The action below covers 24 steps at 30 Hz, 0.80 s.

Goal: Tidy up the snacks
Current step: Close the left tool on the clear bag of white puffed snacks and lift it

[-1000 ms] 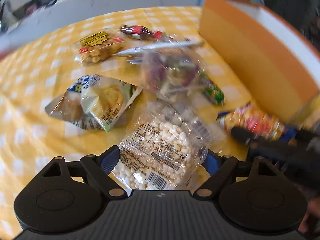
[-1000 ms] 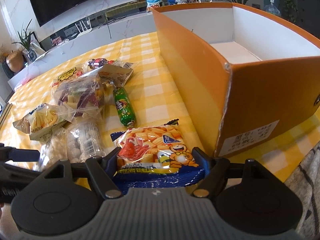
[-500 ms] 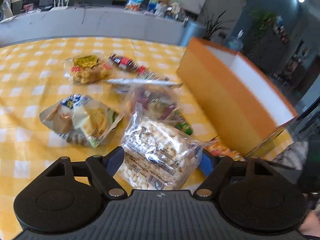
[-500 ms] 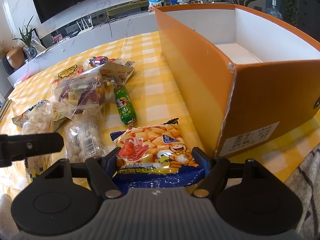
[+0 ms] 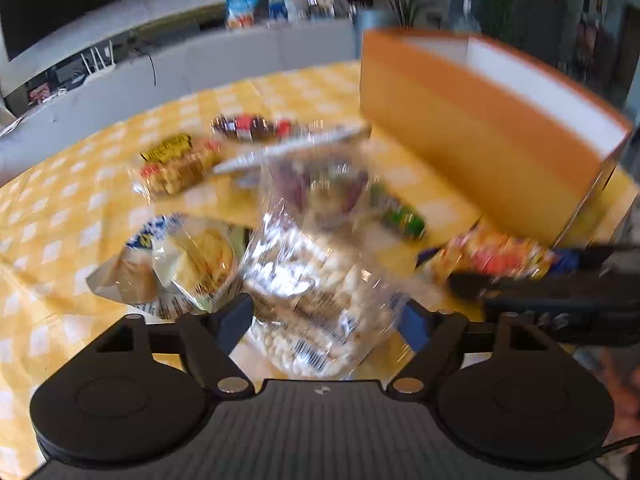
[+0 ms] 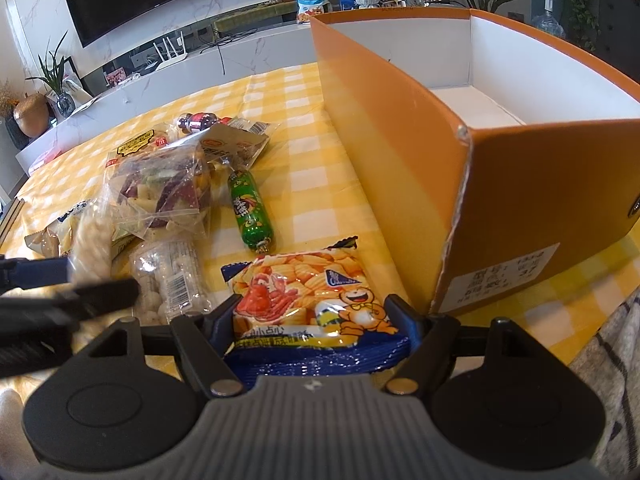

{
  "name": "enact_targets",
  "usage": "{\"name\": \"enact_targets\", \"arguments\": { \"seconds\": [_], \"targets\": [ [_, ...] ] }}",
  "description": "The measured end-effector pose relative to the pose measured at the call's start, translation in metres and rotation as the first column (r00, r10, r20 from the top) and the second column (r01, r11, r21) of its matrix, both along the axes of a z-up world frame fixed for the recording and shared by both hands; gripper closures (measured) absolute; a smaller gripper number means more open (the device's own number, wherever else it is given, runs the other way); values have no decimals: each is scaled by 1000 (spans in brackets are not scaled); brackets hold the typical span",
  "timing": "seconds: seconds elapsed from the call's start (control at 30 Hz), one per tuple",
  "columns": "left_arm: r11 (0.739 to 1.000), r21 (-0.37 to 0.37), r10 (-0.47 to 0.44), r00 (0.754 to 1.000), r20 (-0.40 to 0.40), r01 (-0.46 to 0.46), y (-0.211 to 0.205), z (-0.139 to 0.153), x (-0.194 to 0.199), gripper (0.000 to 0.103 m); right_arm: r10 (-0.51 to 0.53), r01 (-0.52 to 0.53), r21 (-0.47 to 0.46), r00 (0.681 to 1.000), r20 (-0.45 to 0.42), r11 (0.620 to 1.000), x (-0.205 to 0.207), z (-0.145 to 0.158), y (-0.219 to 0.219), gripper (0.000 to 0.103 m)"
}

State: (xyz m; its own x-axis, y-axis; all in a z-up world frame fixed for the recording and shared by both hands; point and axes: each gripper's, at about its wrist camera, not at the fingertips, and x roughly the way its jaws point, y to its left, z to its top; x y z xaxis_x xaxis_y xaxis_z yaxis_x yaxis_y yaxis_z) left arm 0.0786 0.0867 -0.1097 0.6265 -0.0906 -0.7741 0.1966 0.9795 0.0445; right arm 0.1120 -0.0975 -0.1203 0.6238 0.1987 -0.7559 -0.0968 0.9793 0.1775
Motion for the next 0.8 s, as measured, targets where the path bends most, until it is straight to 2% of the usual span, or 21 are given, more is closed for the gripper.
{"name": "enact_targets", "arguments": {
  "seconds": [0.07, 0.17, 0.23, 0.3, 0.4, 0.57, 0.67, 0.73, 0.8],
  "targets": [
    [1000, 2, 3, 1000, 6, -3, 2, -5, 4, 5, -1, 1, -2, 1000, 0, 1000, 0, 0, 0, 29],
    [997, -71, 41, 999, -10, -41, 15, -9, 10, 2, -6, 6, 9, 1000, 0, 1000, 0, 0, -1, 28],
    [991, -113, 64, 998, -17, -65, 21, -9, 12, 5, -3, 3, 5, 1000, 1, 1000, -1, 0, 0, 28],
    [991, -117, 63, 998, -1, -63, 21, -6, 8, 11, -1, 1, 2, 1000, 1, 1000, -1, 0, 0, 28],
    [991, -126, 50, 998, 33, -46, 18, -1, -2, 15, -5, 5, 11, 1000, 0, 1000, -1, 0, -1, 28],
    [965, -259, 68, 995, 79, -46, 21, 13, -20, 17, -4, 4, 10, 1000, 0, 1000, -1, 0, -1, 28],
    [945, -326, 45, 991, 123, -3, 21, 24, -29, 19, -4, 4, 10, 1000, 0, 1000, -1, 0, -1, 28],
    [934, -355, 32, 988, 153, 25, 21, 29, -32, 25, -4, 4, 9, 1000, 1, 1000, -1, 0, -1, 28],
    [923, -382, 26, 984, 177, 44, 22, 33, -34, 44, -5, 5, 11, 1000, 0, 1000, -1, 0, -1, 28]
  ]
}}
